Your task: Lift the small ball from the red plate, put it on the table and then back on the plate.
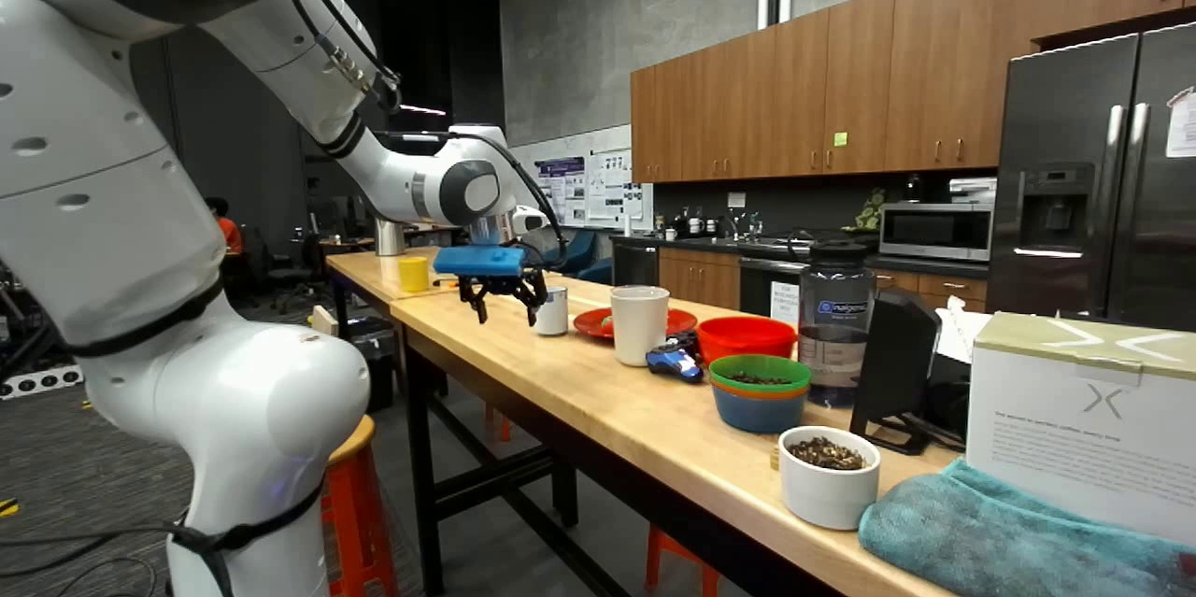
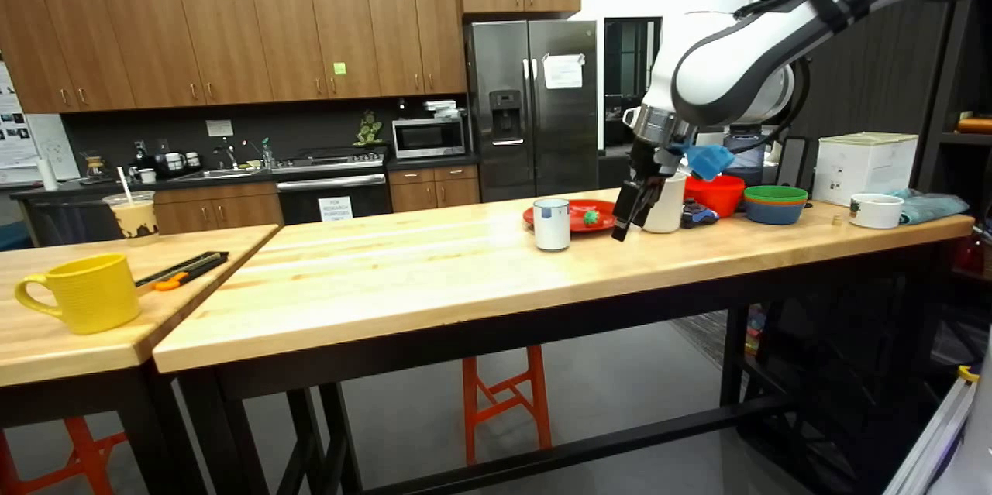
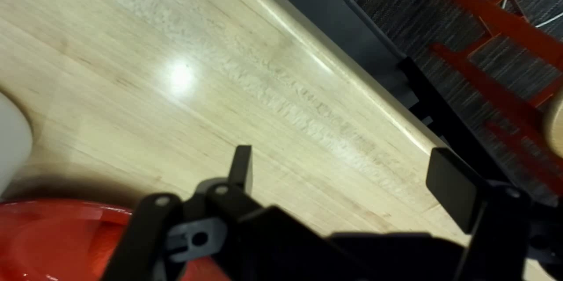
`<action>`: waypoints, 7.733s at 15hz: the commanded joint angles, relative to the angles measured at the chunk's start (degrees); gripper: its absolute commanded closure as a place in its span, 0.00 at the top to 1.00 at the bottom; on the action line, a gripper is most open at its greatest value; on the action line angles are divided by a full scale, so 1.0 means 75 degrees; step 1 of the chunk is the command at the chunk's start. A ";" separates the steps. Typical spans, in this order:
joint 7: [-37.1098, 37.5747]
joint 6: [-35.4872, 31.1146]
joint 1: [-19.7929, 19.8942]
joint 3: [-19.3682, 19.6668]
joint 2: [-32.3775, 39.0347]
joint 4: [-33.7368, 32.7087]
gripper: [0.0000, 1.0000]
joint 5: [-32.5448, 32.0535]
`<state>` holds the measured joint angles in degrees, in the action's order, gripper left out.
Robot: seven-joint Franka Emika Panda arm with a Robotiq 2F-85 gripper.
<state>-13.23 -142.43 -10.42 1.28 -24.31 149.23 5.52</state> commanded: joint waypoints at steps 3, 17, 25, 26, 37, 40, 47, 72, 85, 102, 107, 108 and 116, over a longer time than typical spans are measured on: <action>-0.1911 0.0202 0.0062 0.0575 0.1099 -0.1441 1.00 -0.0178; -0.4649 0.1483 0.0822 0.0282 0.3322 -0.4712 1.00 0.0589; -0.4684 0.1410 0.1439 0.0286 0.3097 -0.4341 1.00 0.0339; -0.4710 0.1422 0.1481 0.0296 0.3004 -0.4107 1.00 0.0301; -0.5010 0.1466 0.1573 0.0375 0.2631 -0.2911 1.00 0.0233; -0.5090 0.1330 0.1533 0.0359 0.2699 -0.2933 1.00 0.0415; -0.5676 0.0867 0.1299 0.0091 0.3072 -0.3191 1.00 0.1221; -0.6378 -0.0348 0.1403 -0.0205 0.4067 -0.3426 1.00 0.1194; -0.6229 -0.1109 0.1762 -0.0375 0.4840 -0.4376 1.00 0.0875; -0.6005 -0.0855 0.1827 -0.0485 0.4744 -0.4564 1.00 0.0810; -0.5965 -0.0959 0.1863 -0.0420 0.4743 -0.4834 1.00 0.0634; -0.5953 -0.0975 0.1877 -0.0398 0.4742 -0.4855 1.00 0.0543; -0.5550 -0.0900 0.1959 -0.0209 0.4737 -0.4764 1.00 -0.0398</action>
<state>-56.76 -150.26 3.71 -0.78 11.67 113.07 5.82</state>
